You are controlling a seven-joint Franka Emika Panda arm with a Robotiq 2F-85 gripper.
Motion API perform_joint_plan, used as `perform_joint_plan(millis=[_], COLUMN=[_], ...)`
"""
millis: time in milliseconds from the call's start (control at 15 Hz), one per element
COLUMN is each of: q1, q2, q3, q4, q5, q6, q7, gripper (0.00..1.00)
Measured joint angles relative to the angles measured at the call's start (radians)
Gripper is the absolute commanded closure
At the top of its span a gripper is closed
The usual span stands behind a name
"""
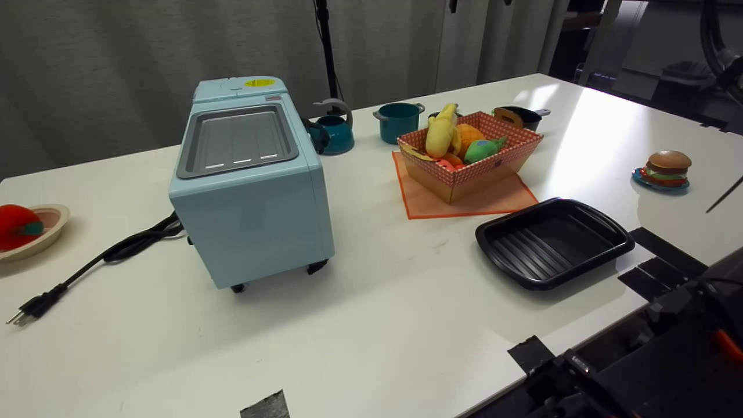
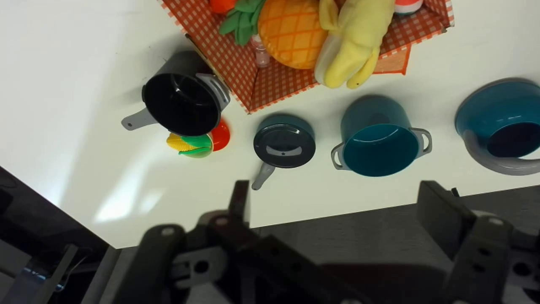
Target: Pick up the banana and avocado plush toy and put it in the basket
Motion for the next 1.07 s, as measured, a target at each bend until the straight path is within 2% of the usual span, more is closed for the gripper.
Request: perform_joint_plan(millis=[267, 1067], q1=[0.0, 0.001], q2=[-0.009, -0.015], q3=[0.001, 0.002], q4=[0.0, -0.001], q5=[-0.033, -0.035], q6=[0.0, 0.0], q7=[0.035, 0.037], gripper=[0.0, 0.0])
